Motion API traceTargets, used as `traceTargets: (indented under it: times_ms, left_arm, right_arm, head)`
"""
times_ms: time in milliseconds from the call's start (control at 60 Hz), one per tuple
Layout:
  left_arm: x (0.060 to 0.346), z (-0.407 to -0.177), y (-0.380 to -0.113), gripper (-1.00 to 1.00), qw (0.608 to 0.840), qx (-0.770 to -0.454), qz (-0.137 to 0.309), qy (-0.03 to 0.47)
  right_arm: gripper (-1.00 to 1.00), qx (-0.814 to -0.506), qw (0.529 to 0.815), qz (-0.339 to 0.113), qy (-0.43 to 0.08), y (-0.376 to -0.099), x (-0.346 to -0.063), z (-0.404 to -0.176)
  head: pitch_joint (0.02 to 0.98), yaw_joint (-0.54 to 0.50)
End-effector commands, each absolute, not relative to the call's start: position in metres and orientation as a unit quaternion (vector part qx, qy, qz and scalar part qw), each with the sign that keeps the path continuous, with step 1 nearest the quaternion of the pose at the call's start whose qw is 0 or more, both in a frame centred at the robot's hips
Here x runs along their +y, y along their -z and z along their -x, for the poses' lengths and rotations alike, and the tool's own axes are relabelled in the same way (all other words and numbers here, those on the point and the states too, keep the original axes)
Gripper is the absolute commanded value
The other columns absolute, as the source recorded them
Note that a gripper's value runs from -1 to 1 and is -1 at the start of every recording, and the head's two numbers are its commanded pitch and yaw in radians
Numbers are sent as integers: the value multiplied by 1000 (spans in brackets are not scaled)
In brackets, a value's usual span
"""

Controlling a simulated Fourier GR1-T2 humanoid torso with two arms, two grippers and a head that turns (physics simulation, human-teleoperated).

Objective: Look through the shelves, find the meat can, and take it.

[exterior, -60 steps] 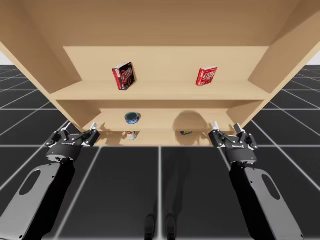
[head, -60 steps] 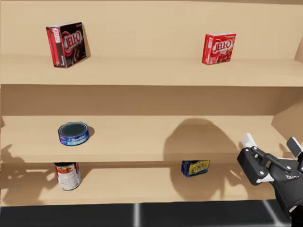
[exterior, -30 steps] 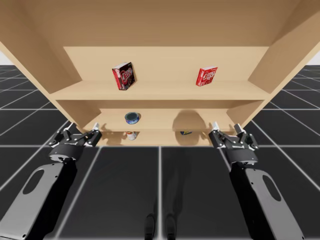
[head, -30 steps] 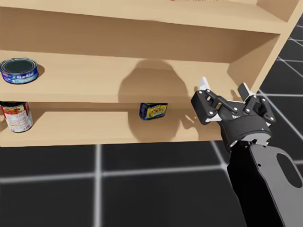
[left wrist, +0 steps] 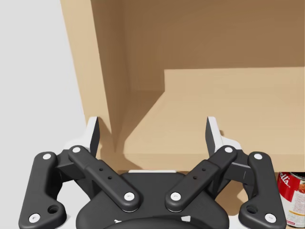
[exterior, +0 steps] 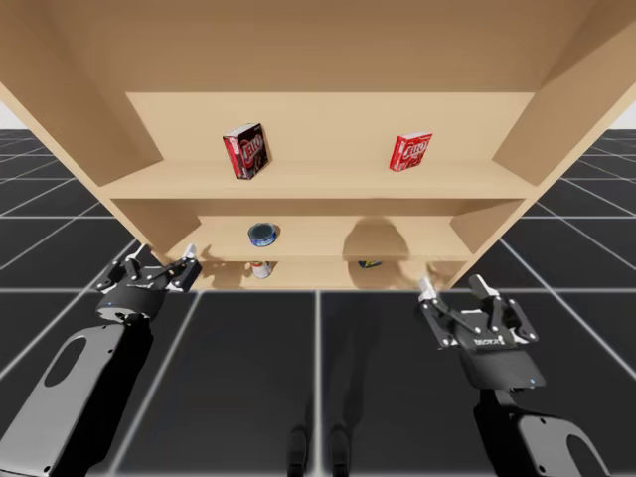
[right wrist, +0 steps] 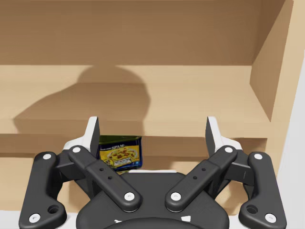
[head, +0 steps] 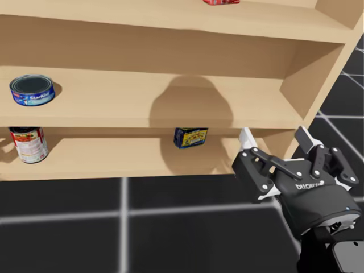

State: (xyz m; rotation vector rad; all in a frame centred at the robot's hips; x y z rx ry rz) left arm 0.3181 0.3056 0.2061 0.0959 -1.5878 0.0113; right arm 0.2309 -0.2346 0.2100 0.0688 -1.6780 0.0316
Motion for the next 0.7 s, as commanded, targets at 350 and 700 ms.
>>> traceTargets:
  times_ms: [350, 700]
  left_arm:
    - [308, -318, -207, -1000, 700, -713, -38, -8]
    - [310, -318, -207, -1000, 700, -713, -41, -11]
  right_arm:
    - [-1000, -703, 707, -49, -60, -153, -198, -267]
    - [-1000, -685, 722, -32, -87, -131, -173, -330]
  head:
    - [726, -190]
    - [734, -178]
